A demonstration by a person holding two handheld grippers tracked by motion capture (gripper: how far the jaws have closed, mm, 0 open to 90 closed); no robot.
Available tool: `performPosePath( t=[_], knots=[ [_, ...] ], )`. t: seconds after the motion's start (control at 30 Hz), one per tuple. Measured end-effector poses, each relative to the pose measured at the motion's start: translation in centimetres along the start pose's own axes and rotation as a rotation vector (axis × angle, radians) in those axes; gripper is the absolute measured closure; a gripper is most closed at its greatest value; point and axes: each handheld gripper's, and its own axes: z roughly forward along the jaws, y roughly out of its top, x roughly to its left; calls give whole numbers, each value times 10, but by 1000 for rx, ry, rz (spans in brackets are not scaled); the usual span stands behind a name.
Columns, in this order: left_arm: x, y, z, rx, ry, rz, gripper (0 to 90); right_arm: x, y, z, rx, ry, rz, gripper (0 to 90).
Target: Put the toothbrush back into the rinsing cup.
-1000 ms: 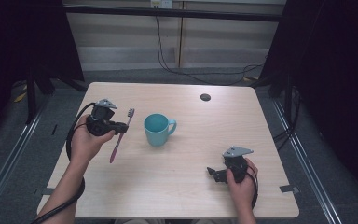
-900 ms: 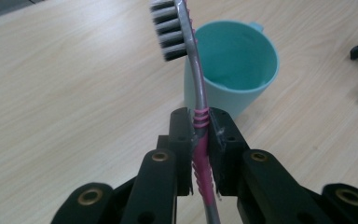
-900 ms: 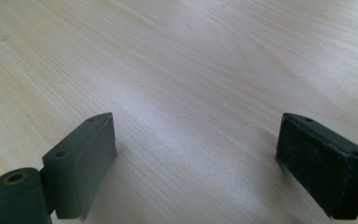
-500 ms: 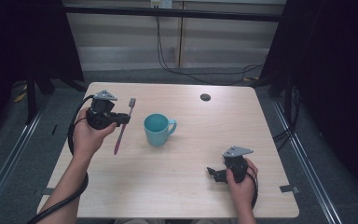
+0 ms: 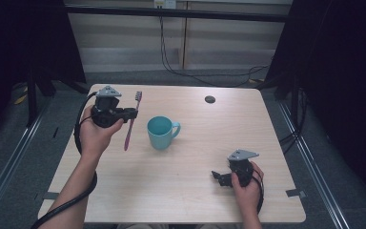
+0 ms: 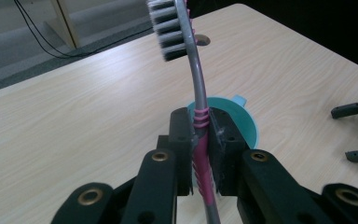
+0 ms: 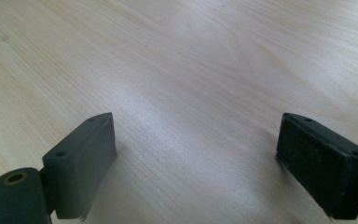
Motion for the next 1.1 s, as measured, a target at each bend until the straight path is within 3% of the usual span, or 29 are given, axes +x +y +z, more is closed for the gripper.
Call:
performPosePath(
  t=[0.37, 0.67, 0.93, 1.1],
  knots=[
    [-3, 6, 2, -51, -3, -1, 808, 0, 0, 0, -2, 0, -2, 112],
    [-7, 12, 4, -113, 31, 23, 808, 0, 0, 0, 0, 0, 0, 112],
    [-13, 18, 12, -137, 1, 18, 808, 0, 0, 0, -2, 1, -2, 112],
    [-19, 24, 17, -142, 6, 30, 808, 0, 0, 0, -2, 0, -2, 112]
  ],
)
